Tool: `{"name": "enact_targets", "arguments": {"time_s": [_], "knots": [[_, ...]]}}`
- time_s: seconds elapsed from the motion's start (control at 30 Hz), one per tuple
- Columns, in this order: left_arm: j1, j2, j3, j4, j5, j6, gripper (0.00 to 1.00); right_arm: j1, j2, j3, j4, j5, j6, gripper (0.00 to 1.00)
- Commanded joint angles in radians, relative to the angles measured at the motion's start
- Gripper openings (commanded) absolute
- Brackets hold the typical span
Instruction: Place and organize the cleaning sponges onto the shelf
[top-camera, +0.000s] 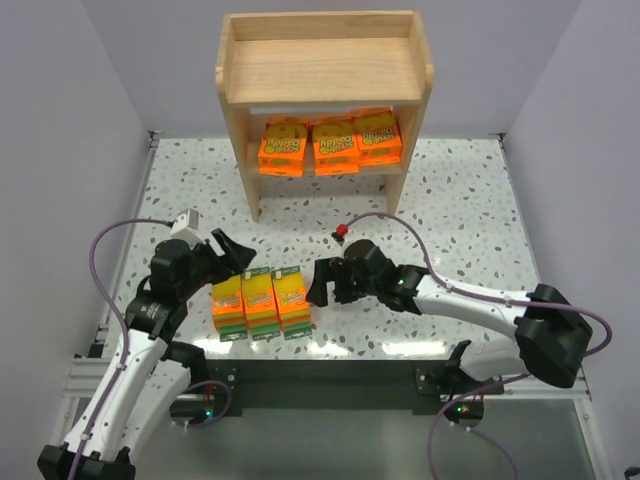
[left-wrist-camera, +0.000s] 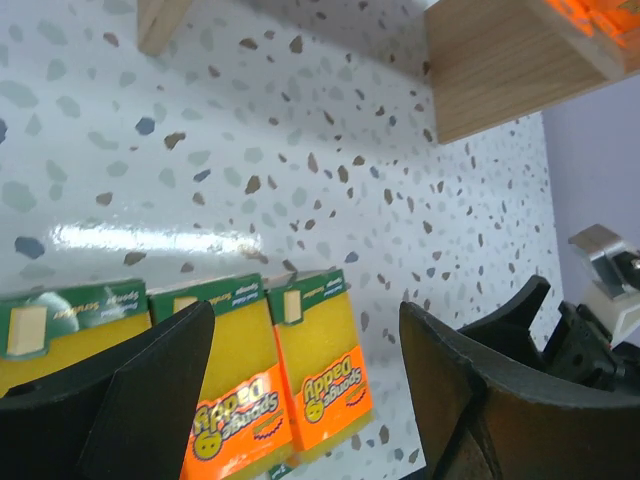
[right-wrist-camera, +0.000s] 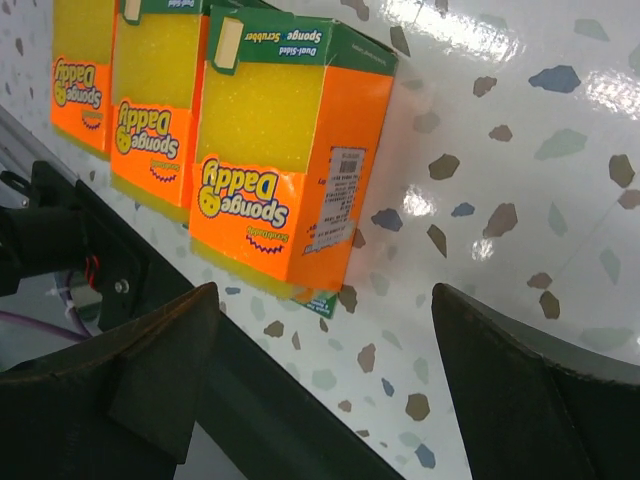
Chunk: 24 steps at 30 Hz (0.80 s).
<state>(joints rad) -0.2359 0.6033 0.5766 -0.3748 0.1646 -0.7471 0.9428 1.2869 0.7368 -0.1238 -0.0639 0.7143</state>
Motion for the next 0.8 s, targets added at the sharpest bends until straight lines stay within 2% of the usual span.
{"name": "enact_targets", "arguments": {"time_s": [0.0, 0.2, 0.37, 0.57, 0.6, 0.67, 0.7, 0.77], "knots": [[0.000, -0.042, -0.029, -0.134, -0.037, 0.043, 0.79, 0.010, 0.087, 0.047, 0.156, -0.007, -0.009, 0.91], [0.001, -0.046, -0.041, -0.147, -0.005, 0.028, 0.79, 0.021, 0.221, 0.114, 0.242, -0.046, 0.010, 0.91], [0.001, -0.059, -0.046, -0.164, -0.020, 0.029, 0.78, 0.037, 0.284, 0.147, 0.228, -0.051, 0.010, 0.88], [0.001, -0.051, -0.058, -0.164, -0.023, 0.035, 0.78, 0.039, 0.327, 0.153, 0.184, -0.050, 0.007, 0.64], [0.001, -0.048, -0.058, -0.164, -0.023, 0.035, 0.78, 0.037, 0.328, 0.153, 0.162, -0.047, 0.007, 0.54], [0.001, -0.043, -0.052, -0.162, -0.017, 0.037, 0.78, 0.037, 0.327, 0.150, 0.138, -0.034, 0.002, 0.44], [0.001, -0.042, -0.050, -0.158, -0.016, 0.037, 0.78, 0.037, 0.325, 0.147, 0.127, -0.030, 0.001, 0.34], [0.001, -0.042, -0.046, -0.156, -0.016, 0.034, 0.78, 0.037, 0.319, 0.136, 0.100, -0.030, -0.004, 0.23]]}}
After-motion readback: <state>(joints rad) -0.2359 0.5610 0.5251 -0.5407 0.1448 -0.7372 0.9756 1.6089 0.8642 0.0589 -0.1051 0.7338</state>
